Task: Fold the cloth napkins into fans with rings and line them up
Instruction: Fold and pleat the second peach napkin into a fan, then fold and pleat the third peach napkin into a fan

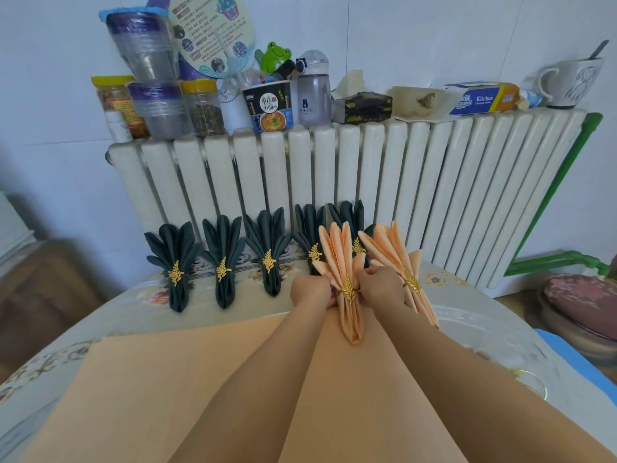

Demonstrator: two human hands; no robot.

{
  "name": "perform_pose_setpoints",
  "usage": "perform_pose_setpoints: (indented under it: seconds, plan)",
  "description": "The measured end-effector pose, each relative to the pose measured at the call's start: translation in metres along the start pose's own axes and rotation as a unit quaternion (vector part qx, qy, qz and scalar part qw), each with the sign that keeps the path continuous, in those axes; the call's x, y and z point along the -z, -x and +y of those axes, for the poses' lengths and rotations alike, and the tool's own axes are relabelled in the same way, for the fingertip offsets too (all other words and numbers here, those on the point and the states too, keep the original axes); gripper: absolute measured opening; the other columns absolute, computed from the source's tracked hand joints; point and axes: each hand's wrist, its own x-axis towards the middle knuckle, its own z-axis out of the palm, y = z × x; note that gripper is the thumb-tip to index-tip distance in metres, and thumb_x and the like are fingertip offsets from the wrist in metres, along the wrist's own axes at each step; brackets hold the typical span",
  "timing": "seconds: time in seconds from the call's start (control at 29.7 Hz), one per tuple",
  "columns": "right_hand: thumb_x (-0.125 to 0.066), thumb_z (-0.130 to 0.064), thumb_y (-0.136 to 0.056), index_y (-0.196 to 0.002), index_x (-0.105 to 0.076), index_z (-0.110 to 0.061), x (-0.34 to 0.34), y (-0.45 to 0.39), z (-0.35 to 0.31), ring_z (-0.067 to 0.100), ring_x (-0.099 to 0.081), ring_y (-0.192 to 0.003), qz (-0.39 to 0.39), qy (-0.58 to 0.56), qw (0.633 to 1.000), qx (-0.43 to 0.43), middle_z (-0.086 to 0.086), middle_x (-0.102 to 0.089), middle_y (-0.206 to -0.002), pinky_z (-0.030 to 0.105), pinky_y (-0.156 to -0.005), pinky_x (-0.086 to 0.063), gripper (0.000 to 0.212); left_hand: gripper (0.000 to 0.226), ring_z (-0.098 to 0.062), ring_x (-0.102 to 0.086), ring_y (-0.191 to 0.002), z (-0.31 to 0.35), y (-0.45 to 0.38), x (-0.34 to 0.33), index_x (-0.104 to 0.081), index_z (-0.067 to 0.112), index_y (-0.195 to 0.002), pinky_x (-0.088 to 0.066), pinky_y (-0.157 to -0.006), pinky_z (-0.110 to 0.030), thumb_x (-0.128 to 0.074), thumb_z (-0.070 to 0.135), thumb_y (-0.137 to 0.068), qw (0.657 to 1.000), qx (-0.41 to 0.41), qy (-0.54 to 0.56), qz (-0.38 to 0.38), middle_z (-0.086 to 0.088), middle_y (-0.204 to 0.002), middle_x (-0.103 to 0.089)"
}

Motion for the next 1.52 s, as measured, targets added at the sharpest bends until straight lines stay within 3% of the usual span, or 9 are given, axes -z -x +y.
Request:
perform_pose_setpoints:
  seconds: [0.13,0.51,0.67,0.77,0.88,0.98,1.11,1.31,1.52]
  plan:
    - [-0.048,-0.026,-0.094,-0.071,-0.065,-0.007,0.0,-0.001,0.003,0.026,-0.06,-0.067,0.007,0.03,0.999,0.019,0.011,-0.062,-0.068,0.038,-0.071,-0.053,0.034,0.011,-0.031,-0.07,-0.077,-0.007,-0.01,-0.003,-0.065,0.002,-0.092,-0.059,-0.076,-0.049,-0.064,0.012,-0.089,1.0,0.005,-0.012,-0.001,-0.016,-0.089,-0.071]
    - [-0.046,-0.025,-0.095,-0.059,-0.055,-0.012,0.002,0.0,0.005,0.018,-0.051,-0.056,0.018,0.023,1.0,0.004,0.004,-0.054,-0.058,0.028,-0.058,-0.043,0.039,0.017,-0.03,-0.07,-0.079,-0.01,-0.003,-0.005,-0.063,0.007,-0.08,-0.059,-0.076,-0.046,-0.065,0.021,-0.09,0.999,-0.018,-0.029,0.008,-0.015,-0.091,-0.071]
    - [-0.048,-0.019,-0.092,-0.079,-0.066,-0.004,0.003,0.012,0.004,0.023,-0.059,-0.067,0.023,0.019,0.999,0.014,0.011,-0.063,-0.072,0.04,-0.073,-0.053,0.026,0.027,-0.026,-0.068,-0.079,-0.006,0.007,-0.002,-0.062,0.011,-0.07,-0.057,-0.082,-0.042,-0.065,0.03,-0.088,0.995,-0.036,-0.084,0.045,-0.011,-0.087,-0.072]
    - [-0.048,-0.015,-0.09,-0.092,-0.065,-0.008,0.005,0.024,0.005,0.022,-0.06,-0.076,0.037,0.018,0.999,0.018,0.008,-0.065,-0.082,0.037,-0.072,-0.051,0.018,0.025,-0.026,-0.064,-0.069,-0.004,0.022,0.002,-0.064,0.01,-0.074,-0.058,-0.077,-0.038,-0.064,0.03,-0.089,0.994,-0.036,-0.086,0.051,-0.01,-0.074,-0.066]
    - [-0.049,-0.014,-0.091,-0.096,-0.065,-0.01,0.011,0.05,0.004,0.021,-0.059,-0.08,0.042,0.018,0.999,0.027,0.006,-0.065,-0.087,0.033,-0.072,-0.049,0.017,0.025,-0.023,-0.06,-0.06,-0.006,0.051,0.013,-0.068,0.004,-0.092,-0.053,-0.064,-0.031,-0.062,0.028,-0.091,0.996,-0.033,-0.062,0.046,-0.009,-0.07,-0.063]
    - [-0.051,-0.018,-0.092,-0.106,-0.064,-0.012,0.013,0.075,0.009,0.021,-0.06,-0.084,0.036,0.003,0.999,0.031,0.006,-0.066,-0.095,0.034,-0.076,-0.049,0.02,0.024,-0.021,-0.066,-0.075,-0.012,0.084,0.023,-0.065,0.003,-0.101,-0.056,-0.073,-0.031,-0.058,0.025,-0.094,0.998,-0.037,-0.044,0.041,-0.01,-0.086,-0.067]
    - [-0.05,-0.019,-0.091,-0.11,-0.063,-0.014,0.016,0.114,0.013,0.023,-0.063,-0.089,0.025,-0.005,0.999,0.03,0.005,-0.067,-0.104,0.038,-0.081,-0.053,0.023,0.029,-0.02,-0.064,-0.077,-0.026,0.129,0.041,-0.059,-0.002,-0.115,-0.056,-0.082,-0.034,-0.054,0.018,-0.096,0.999,-0.032,-0.013,0.025,-0.008,-0.082,-0.062]
    - [-0.049,-0.012,-0.086,-0.106,-0.063,-0.019,0.036,0.183,0.021,0.024,-0.063,-0.09,-0.006,-0.024,0.999,0.044,0.001,-0.063,-0.103,0.042,-0.084,-0.053,0.025,0.01,-0.018,-0.063,-0.072,-0.046,0.201,0.069,-0.054,0.003,-0.093,-0.057,-0.074,-0.03,-0.053,0.013,-0.097,0.999,-0.04,0.02,0.004,-0.008,-0.08,-0.06]
    - [-0.049,-0.008,-0.085,-0.09,-0.063,-0.027,0.061,0.271,0.044,0.018,-0.061,-0.094,-0.053,-0.032,0.995,0.083,-0.002,-0.065,-0.096,0.042,-0.085,-0.054,0.024,0.008,-0.015,-0.062,-0.07,-0.078,0.29,0.117,-0.056,0.009,-0.092,-0.054,-0.063,-0.023,-0.054,0.015,-0.097,0.998,-0.057,-0.005,-0.013,-0.005,-0.084,-0.062]
